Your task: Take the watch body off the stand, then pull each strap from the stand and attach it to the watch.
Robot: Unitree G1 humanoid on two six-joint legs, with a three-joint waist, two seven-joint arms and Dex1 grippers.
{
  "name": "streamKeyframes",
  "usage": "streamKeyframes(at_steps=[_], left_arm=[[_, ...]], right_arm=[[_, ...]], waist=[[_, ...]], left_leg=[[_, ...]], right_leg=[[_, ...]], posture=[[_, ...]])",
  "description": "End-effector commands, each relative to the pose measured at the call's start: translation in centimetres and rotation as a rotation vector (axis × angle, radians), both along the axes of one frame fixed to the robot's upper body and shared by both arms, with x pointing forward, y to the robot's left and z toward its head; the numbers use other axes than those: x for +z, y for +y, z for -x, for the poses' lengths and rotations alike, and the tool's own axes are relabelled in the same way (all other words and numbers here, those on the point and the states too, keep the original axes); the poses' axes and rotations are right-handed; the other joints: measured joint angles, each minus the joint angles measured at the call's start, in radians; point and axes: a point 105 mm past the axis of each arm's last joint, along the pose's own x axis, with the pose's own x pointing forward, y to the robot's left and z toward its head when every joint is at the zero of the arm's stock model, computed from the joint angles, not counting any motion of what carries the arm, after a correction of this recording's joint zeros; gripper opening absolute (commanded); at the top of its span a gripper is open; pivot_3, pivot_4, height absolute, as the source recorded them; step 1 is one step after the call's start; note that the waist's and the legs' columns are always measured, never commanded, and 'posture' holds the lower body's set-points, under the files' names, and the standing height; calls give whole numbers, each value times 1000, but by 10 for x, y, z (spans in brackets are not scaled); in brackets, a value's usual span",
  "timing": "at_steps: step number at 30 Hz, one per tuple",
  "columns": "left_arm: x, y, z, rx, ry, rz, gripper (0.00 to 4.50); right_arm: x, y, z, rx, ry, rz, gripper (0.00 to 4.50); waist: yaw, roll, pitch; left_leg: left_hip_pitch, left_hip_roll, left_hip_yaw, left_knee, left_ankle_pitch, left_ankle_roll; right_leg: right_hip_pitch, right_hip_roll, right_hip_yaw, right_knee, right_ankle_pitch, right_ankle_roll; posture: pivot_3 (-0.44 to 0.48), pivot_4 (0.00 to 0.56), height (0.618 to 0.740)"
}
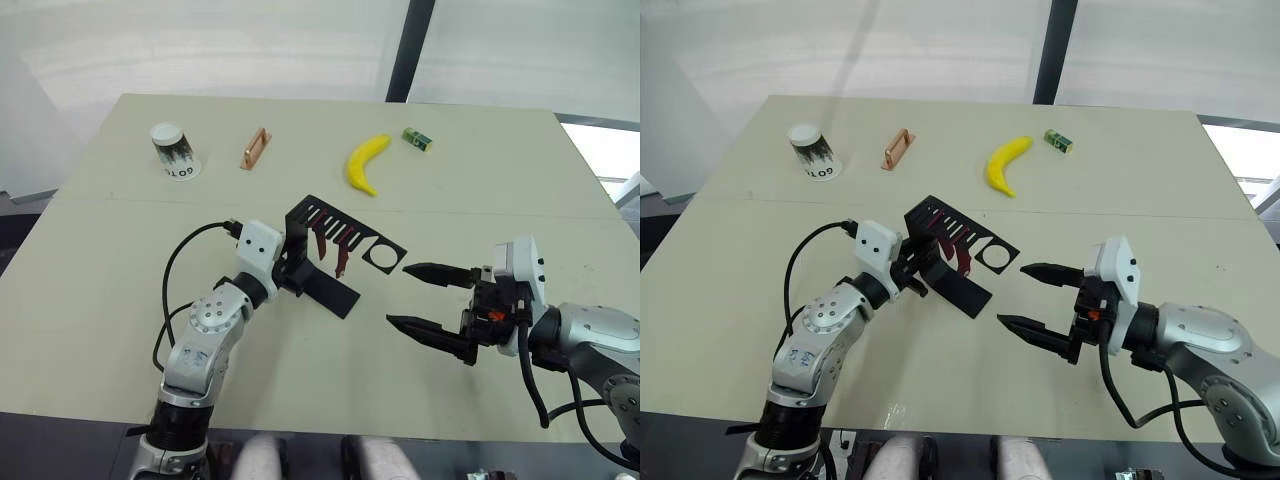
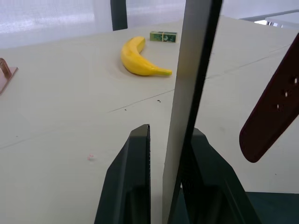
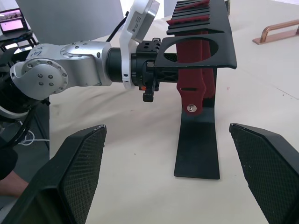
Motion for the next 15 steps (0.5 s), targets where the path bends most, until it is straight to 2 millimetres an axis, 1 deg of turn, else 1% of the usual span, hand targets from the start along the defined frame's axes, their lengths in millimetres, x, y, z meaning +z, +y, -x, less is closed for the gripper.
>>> streamKeyframes(at_steps=[1,2,5,6,11,15], left_arm=[[11,-5,-1,-18,-47,15,928],[11,-6,-1,-22,-48,21,928],[11,-7,0,-29,-50,31,128],[11,-8,0,-29,-52,31,52],[14,-8,-1,-22,-61,39,52],[23,-6,-3,9,-86,48,52]], right_arm=[[7,4,2,12,-33,-7,4500],[7,4,2,9,-35,-6,4500],[8,3,1,5,-37,-5,4500],[8,3,1,4,-40,-1,4500],[8,1,0,-4,-44,4,4500],[12,2,-2,-11,-64,2,4500]], waist=[[0,0,0],[1,0,0],[1,0,0],[1,0,0],[1,0,0],[1,0,0]], left_leg=[[0,0,0,0,0,0],[0,0,0,0,0,0],[0,0,0,0,0,0],[0,0,0,0,0,0],[0,0,0,0,0,0],[0,0,0,0,0,0]], right_leg=[[0,0,0,0,0,0],[0,0,0,0,0,0],[0,0,0,0,0,0],[0,0,0,0,0,0],[0,0,0,0,0,0],[0,0,0,0,0,0]], posture=[[0,150,740],[0,150,740],[0,150,740],[0,150,740],[0,150,740],[0,150,740]])
